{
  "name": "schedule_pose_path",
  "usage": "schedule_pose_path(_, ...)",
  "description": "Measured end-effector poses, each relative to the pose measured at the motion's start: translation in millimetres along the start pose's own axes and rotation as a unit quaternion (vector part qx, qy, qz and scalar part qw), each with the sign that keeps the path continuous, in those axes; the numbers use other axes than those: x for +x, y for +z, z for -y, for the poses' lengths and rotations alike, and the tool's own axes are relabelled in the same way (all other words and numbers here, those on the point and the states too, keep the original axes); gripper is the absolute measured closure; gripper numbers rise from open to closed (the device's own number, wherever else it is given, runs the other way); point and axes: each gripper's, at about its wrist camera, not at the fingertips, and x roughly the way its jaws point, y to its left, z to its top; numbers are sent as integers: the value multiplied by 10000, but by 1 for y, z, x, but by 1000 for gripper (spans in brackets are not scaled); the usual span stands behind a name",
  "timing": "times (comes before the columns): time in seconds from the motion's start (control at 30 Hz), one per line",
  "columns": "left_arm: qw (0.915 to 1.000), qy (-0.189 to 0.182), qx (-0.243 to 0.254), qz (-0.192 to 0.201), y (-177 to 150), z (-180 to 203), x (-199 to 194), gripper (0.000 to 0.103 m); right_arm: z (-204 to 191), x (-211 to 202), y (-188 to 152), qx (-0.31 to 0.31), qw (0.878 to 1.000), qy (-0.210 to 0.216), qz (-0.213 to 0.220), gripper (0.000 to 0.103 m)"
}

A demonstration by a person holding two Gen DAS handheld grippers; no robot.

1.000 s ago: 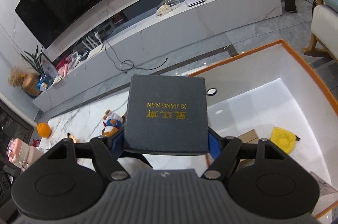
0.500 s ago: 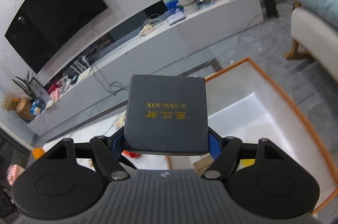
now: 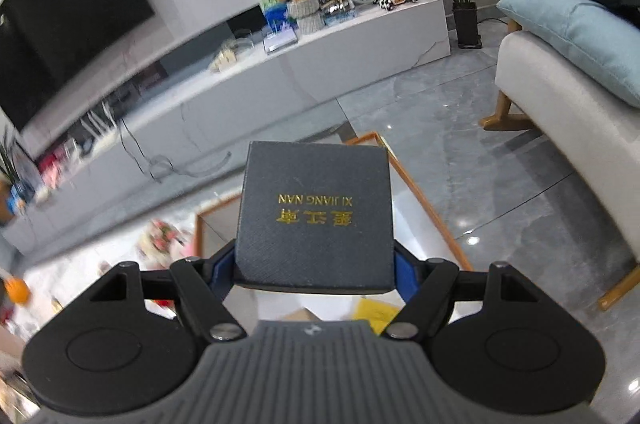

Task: Organize objects
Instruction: 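Carry the plush and the black gift box over the orange box with both grippers, then open the right gripper to drop the black box while the left drops the plush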

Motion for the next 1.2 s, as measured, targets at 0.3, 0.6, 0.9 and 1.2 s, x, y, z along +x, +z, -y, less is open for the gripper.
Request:
schedule_pose_path(0.3,9985,167,256,-449,-17,9,20,26,1,37,-16,-845,9937,-402,-623,27)
schedule_pose_path(0.6,9962,234,541,-645,-26,21,25,26,5,59,-26,-1296,9836,-690,-1051,27)
schedule_pose_path(0.9,9902,585,1078,-665,-33,37,32,26,7,69,-31,-1487,9768,-906,-1244,27)
schedule_pose_path(1.2,9882,674,1202,-667,-35,41,34,25,3,71,-33,-1626,9730,-986,-1310,27)
